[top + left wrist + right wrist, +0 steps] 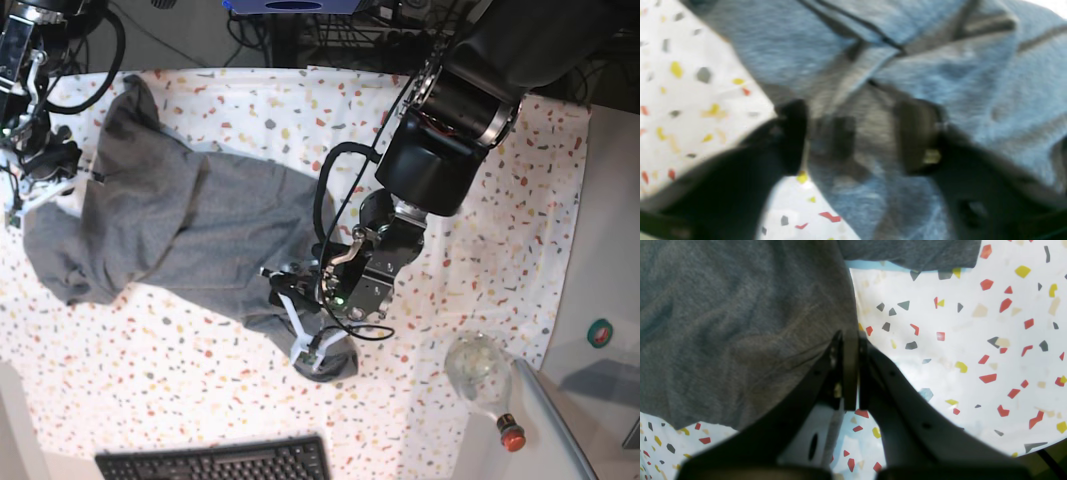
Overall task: Layout the t-shirt on the table in an organized manner, then fold the t-shirt properly
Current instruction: 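Grasp the shirt body with the left gripper and pull it open, then drag the shirt layer with the left gripper away from the right gripper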
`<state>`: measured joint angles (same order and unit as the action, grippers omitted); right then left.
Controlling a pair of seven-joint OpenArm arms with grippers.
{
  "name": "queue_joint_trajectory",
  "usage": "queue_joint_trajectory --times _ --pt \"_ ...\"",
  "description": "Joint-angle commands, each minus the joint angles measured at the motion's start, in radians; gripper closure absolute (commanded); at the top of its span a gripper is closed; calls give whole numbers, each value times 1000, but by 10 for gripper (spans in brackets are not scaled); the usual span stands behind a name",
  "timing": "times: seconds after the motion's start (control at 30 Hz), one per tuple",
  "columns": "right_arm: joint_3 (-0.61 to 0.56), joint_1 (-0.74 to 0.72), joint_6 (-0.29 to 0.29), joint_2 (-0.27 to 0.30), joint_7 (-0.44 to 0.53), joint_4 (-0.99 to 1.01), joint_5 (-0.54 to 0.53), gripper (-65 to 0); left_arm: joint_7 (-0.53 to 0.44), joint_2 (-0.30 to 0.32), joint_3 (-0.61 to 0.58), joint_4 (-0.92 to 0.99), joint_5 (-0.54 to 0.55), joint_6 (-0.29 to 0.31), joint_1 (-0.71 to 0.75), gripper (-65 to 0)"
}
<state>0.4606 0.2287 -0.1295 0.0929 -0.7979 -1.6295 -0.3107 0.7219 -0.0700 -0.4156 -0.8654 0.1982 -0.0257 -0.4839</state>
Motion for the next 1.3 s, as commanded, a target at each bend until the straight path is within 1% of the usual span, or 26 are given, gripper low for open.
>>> queue_joint_trajectory --times 0.0,0.1,0.17,0.2,0.3,0.37,0.43,0.53,0.6,0.7,0.73,0.8,0.83,0.87,0.97,1.13,1.2,1.27 --pt "8 -5 -3 9 16 -18 -6 0 -15 -7 2 -15 1 -6 -31 -268" --pt "8 -4 -3 9 16 -18 -6 0 -15 -7 11 -15 1 -6 -29 -132" --pt "10 -4 -3 9 16 -18 -6 0 -15 -3 13 -15 1 -6 -26 -20" --pt "10 -4 -3 9 16 -18 -6 0 -15 -1 13 -18 1 -6 -25 0" --pt "4 -4 -3 11 16 -18 -6 0 -9 2 16 -22 1 -7 -22 0" --pt "2 -4 -5 11 15 -18 -6 0 -5 11 56 -35 1 -9 -12 0" --pt "0 -4 -5 11 15 -19 -6 0 31 16 142 -102 1 -12 43 0" --pt "0 -4 -6 11 15 -19 -6 0 80 23 332 -291 -7 -12 158 0" --pt "-1 -10 -8 11 15 -15 -6 0 117 17 436 -427 -9 -12 247 0" --pt "-39 -42 -8 18 16 25 -6 0 158 8 539 -593 -6 -15 394 0" --pt "-59 -51 -8 35 16 44 -8 0 156 -1 564 -639 -7 -36 439 0" --pt "-112 -73 -8 54 16 81 -9 0 156 -9 636 -704 1 -104 515 0" --pt "-128 -84 -8 57 18 97 -9 0 155 -11 663 -722 1 -125 543 0" --pt "-145 -94 -8 57 24 114 -8 0 155 -17 693 -736 1 -133 571 0" --pt "-201 -121 -8 58 76 174 -6 0 155 -20 757 -740 1 -133 614 0" --pt "-329 -170 -8 78 94 260 -6 0 153 -29 846 -750 5 -133 637 0" --pt "-352 -177 -8 78 104 278 -6 0 153 -40 897 -750 42 -133 638 0" --pt "-348 -191 -3 78 111 311 -6 0 155 -40 927 -740 99 -133 640 0"
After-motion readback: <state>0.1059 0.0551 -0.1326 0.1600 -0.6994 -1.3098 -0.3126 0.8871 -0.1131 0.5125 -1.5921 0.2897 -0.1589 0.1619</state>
